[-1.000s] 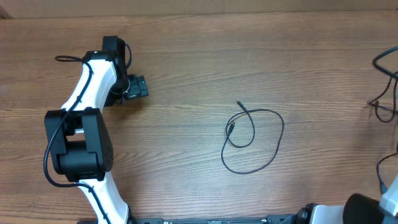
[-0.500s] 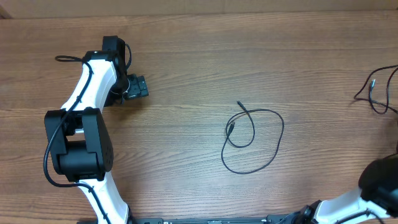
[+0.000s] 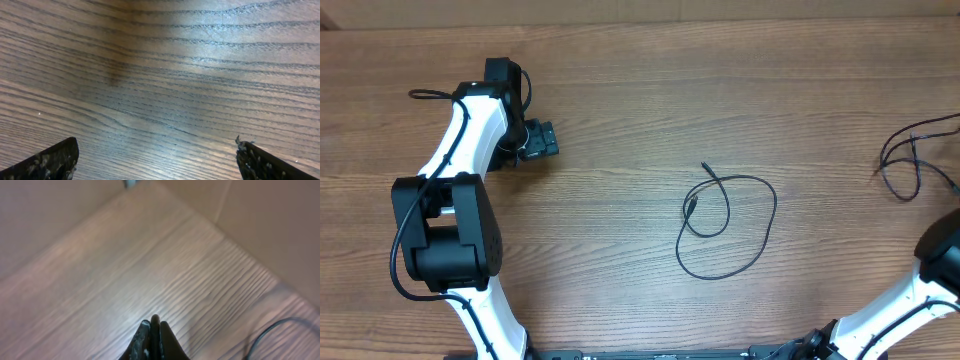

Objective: Untangle cables
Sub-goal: 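Swing the right gripper back up toward the table top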

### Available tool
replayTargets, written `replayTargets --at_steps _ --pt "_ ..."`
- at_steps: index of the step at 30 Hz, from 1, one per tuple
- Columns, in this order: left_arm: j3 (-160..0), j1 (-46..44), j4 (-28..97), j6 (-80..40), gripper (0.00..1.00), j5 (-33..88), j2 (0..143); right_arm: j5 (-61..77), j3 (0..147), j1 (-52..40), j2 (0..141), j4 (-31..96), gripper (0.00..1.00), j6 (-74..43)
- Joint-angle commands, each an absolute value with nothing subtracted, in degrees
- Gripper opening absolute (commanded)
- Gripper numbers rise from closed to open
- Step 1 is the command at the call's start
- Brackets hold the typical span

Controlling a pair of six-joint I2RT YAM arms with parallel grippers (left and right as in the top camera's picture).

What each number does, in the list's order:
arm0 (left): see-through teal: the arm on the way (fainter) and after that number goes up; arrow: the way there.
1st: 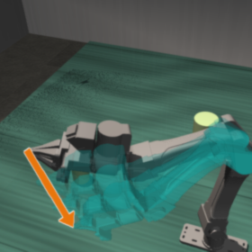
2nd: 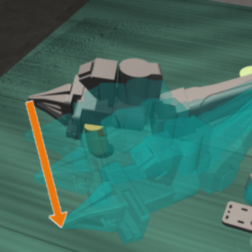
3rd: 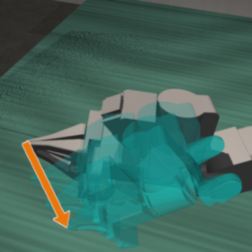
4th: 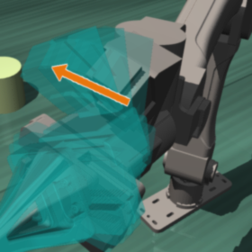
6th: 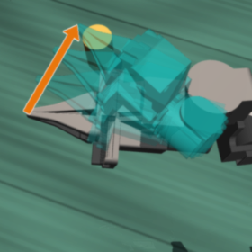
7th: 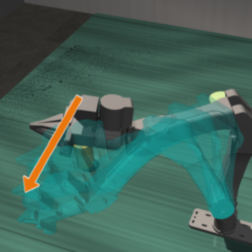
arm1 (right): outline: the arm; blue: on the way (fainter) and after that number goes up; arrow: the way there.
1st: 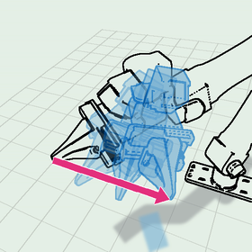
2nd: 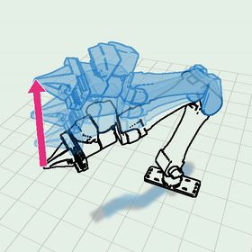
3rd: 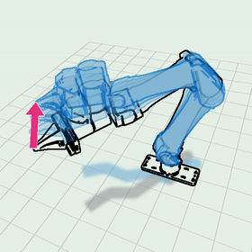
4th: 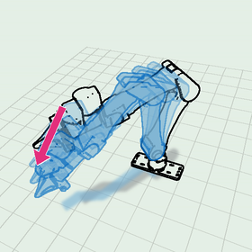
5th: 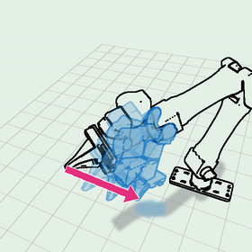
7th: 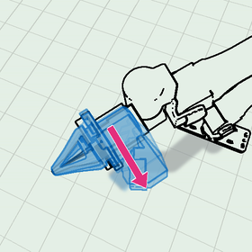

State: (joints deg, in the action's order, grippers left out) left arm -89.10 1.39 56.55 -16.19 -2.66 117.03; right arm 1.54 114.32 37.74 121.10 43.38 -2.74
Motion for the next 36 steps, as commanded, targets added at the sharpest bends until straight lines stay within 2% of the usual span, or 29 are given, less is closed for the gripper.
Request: replayTargets --at_steps 1,2,5,6,7,8,10,21,36 --pt "-88.97 1.48 56.49 -16.78 1.00 -3.18 117.23 3.31 114.72 37.63 123.42 44.01 0.04 -4.75" --pt "-88.97 1.48 56.49 -16.78 1.00 -3.18 117.23 3.36 114.69 37.63 123.79 44.51 0.10 -4.78" --pt "-88.97 1.48 56.49 -16.78 0.99 -3.18 117.23 3.33 114.43 37.63 124.31 45.34 0.41 -6.07" --pt "-88.97 1.48 56.49 -16.78 1.00 -3.18 117.23 3.36 114.32 37.63 124.31 45.41 0.55 -6.63" --pt "-88.97 1.48 56.49 -16.78 1.00 -3.18 117.23 3.33 114.32 37.63 124.31 45.52 0.78 -7.16" --pt "-88.97 1.48 56.49 -16.78 1.00 -3.18 117.23 3.40 114.32 37.63 124.31 45.52 0.89 -7.55" --pt "-88.97 1.48 56.49 -16.78 1.00 -3.18 117.23 4.64 114.32 37.63 124.31 45.60 0.98 -7.51" --pt "-88.97 1.48 56.47 -16.78 0.99 -3.18 117.23 29.15 114.37 37.60 122.87 47.70 1.00 -7.46" --pt "-88.97 1.48 56.49 -16.78 1.00 -3.18 117.23 30.81 114.41 35.99 105.67 52.82 1.00 -5.54"
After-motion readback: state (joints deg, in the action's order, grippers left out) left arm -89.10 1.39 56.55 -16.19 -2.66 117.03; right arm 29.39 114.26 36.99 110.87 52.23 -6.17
